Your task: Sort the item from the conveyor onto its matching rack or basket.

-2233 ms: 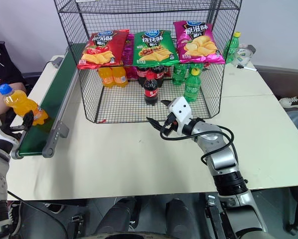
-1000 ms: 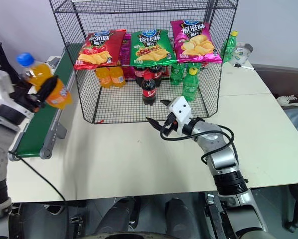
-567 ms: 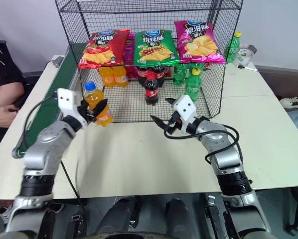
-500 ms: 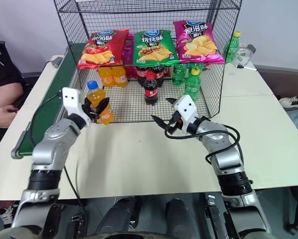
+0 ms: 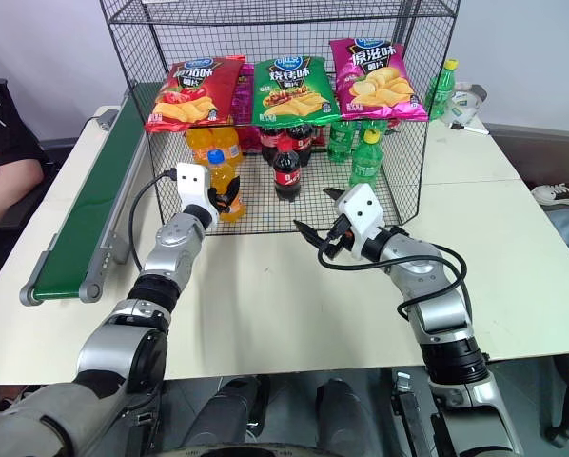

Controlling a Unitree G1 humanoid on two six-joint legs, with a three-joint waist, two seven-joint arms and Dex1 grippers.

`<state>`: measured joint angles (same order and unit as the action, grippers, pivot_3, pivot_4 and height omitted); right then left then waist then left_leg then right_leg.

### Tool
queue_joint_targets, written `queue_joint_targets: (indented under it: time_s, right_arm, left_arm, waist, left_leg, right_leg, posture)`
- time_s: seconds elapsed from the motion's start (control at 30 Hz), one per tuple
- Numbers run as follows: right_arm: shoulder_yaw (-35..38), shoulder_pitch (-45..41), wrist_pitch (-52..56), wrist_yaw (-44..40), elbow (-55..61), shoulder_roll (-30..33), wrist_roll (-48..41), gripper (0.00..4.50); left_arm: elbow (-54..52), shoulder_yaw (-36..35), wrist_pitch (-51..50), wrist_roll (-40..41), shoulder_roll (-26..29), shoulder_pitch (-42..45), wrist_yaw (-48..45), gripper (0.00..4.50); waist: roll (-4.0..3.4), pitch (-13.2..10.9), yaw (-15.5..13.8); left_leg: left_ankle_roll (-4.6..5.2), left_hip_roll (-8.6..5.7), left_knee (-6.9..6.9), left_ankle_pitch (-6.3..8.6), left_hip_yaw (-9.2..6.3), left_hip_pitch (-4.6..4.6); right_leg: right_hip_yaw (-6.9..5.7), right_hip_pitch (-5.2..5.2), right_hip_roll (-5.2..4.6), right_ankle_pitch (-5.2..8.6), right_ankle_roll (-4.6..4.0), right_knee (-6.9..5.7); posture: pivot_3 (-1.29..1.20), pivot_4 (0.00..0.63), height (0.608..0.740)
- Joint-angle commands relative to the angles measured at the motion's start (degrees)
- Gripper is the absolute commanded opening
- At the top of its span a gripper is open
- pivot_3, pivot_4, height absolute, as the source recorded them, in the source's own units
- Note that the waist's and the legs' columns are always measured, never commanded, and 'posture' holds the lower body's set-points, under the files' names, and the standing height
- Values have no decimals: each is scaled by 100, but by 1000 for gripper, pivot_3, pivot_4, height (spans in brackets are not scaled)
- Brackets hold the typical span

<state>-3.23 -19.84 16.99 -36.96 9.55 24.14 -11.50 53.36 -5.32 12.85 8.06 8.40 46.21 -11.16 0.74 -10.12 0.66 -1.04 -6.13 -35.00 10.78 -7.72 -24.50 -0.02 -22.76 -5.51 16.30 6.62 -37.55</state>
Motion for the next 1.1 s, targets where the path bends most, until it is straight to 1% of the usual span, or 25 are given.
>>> queue_joint_targets:
  time_s: [0.03, 0.13, 0.4, 0.47, 0.53, 0.57, 0.7, 0.77, 0.87, 1.0, 1.1]
  right_arm:
    - [165, 27, -1, 68, 360, 76, -63, 4500]
    - [175, 31, 3, 75, 355, 83, -64, 4500]
    - [116, -27, -15, 75, 304, 49, -57, 4500]
    - [117, -27, -15, 68, 306, 53, -61, 4500]
    - [120, -23, -15, 63, 307, 58, -64, 4500]
    - [120, -22, -14, 60, 309, 59, -65, 4500]
    - [125, -5, -2, 68, 338, 61, -68, 4500]
    - [138, 19, 9, 72, 368, 66, -78, 4500]
    - [133, 71, 32, 75, 408, 65, -87, 4500]
    - [117, 85, 57, 56, 420, 61, -99, 4500]
    - [105, 59, 83, 43, 415, 54, -101, 4500]
  left_arm:
    - [373, -175, 496, -78, 47, 357, 236, 2733]
    - [636, -226, 608, -89, 46, 432, 390, 2733]
    - [811, -366, 595, 54, 9, 400, 145, 2733]
    - [786, -418, 560, 101, 16, 383, 81, 3546]
    - [718, -443, 548, 110, 26, 348, 15, 4227]
    - [670, -450, 540, 109, 29, 326, -10, 4429]
    - [234, -452, 560, 55, 73, 109, -38, 4429]
    - [-150, -438, 512, 46, 94, -96, -72, 4429]
    - [-1091, -491, 93, 228, 155, -550, -216, 4429]
    - [-2126, -417, -263, 100, 276, -1041, -127, 4429]
    - [-2926, -363, -689, 210, 317, -1401, -257, 4429]
  waist:
    - [0, 0, -2]
    - [0, 0, -1]
    - [1, 1, 1]
    - [1, 1, 1]
    - [1, 1, 1]
    - [1, 1, 2]
    - [1, 1, 2]
    - [1, 1, 6]
    - [1, 1, 15]
    - [0, 1, 9]
    - [0, 2, 5]
  left_leg:
    - [0, 0, -1, 0, 0, 0]
    - [0, 0, -3, 0, 0, 0]
    - [0, 0, -6, 0, 0, 2]
    - [0, 0, -7, 0, 0, 1]
    - [0, 0, -8, 0, 0, 1]
    - [0, 0, -9, 0, 0, 1]
    - [0, 0, -9, 0, 0, 1]
    - [0, 0, -8, 0, 0, 1]
    - [0, 0, -7, 0, 0, 1]
    - [0, 1, -8, 0, 0, 2]
    - [0, 0, -9, 0, 0, 2]
  right_leg:
    - [0, 0, 0, 0, 0, -1]
    - [-1, 2, 1, 0, 0, -3]
    - [-1, 1, 3, 0, 1, -10]
    - [-1, 2, 3, 0, 1, -10]
    - [-1, 2, 3, 0, 1, -10]
    - [-1, 2, 3, 0, 1, -10]
    - [-1, 2, 3, 0, 1, -11]
    - [0, 1, 3, 0, 1, -11]
    - [1, -1, 3, 0, 1, -12]
    - [3, -1, 3, 0, 0, -14]
    - [4, 0, 2, 0, 0, -14]
  posture:
    - [0, 150, 740]
    - [0, 150, 740]
    - [0, 150, 740]
    - [0, 150, 740]
    - [0, 150, 740]
    - [0, 150, 740]
    - [0, 150, 740]
    - [0, 150, 740]
    - [0, 150, 740]
    - [0, 150, 740]
    - [0, 150, 740]
